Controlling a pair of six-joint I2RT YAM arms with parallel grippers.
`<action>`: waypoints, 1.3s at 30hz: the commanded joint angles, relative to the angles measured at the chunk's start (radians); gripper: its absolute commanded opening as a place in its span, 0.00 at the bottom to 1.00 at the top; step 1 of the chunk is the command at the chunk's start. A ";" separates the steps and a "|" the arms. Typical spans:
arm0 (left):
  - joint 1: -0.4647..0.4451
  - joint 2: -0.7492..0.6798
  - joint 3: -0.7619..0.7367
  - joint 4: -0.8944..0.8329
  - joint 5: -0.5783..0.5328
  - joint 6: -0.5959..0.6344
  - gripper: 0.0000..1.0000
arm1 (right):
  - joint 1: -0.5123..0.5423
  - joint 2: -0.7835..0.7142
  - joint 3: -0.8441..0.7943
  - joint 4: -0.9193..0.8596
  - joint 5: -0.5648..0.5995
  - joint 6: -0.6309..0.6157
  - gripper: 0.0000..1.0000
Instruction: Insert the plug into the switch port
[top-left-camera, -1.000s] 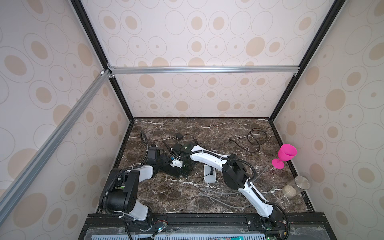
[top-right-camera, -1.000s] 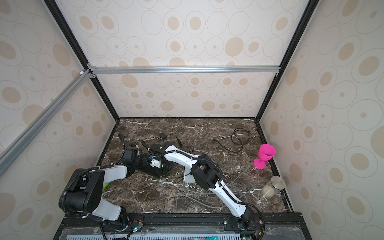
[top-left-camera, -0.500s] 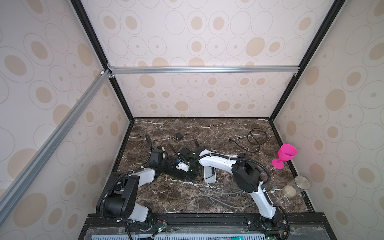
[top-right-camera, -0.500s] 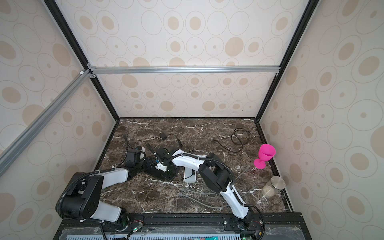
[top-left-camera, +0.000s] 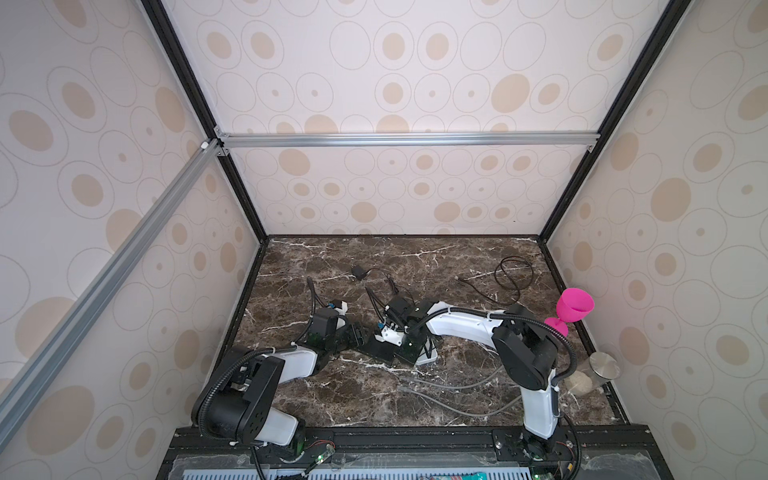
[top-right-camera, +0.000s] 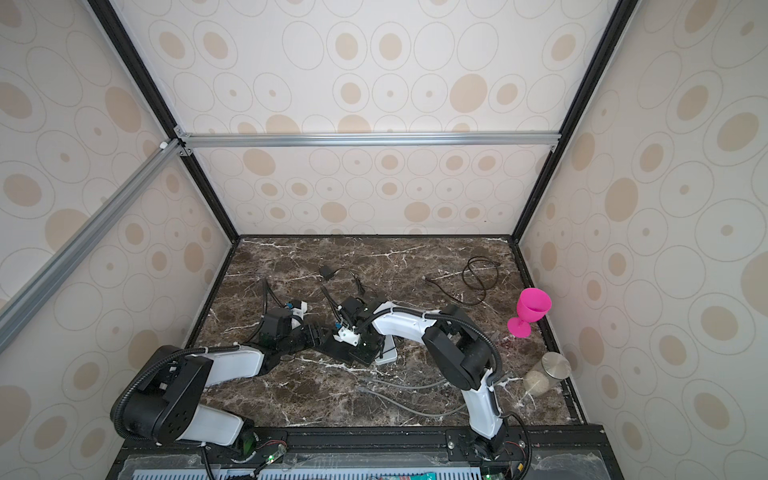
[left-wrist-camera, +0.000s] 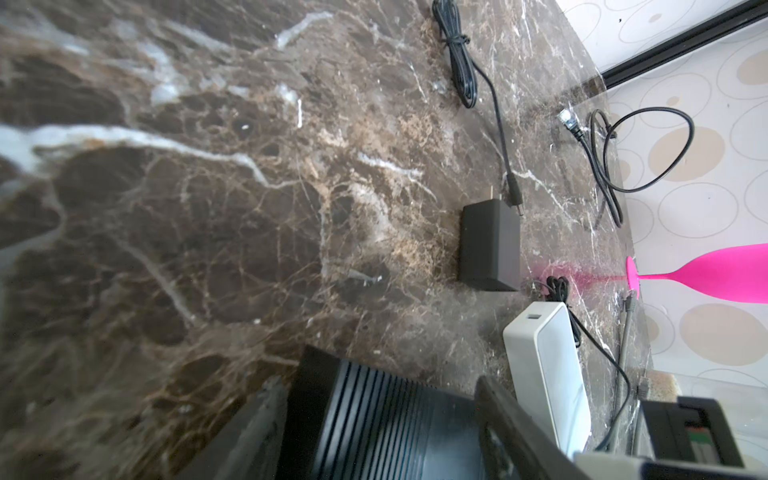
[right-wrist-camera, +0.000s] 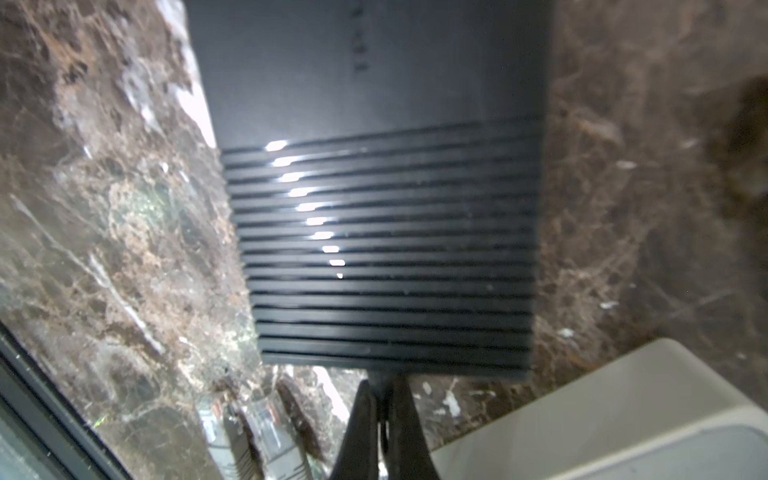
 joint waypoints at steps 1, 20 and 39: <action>-0.084 0.093 -0.042 -0.188 0.264 -0.065 0.71 | 0.011 0.052 0.118 0.268 -0.053 -0.029 0.00; -0.107 0.110 -0.045 -0.162 0.282 -0.043 0.72 | 0.011 0.096 0.253 0.401 0.064 0.204 0.00; -0.106 0.041 -0.093 -0.157 0.287 -0.060 0.72 | 0.012 0.069 0.215 0.412 0.029 0.384 0.00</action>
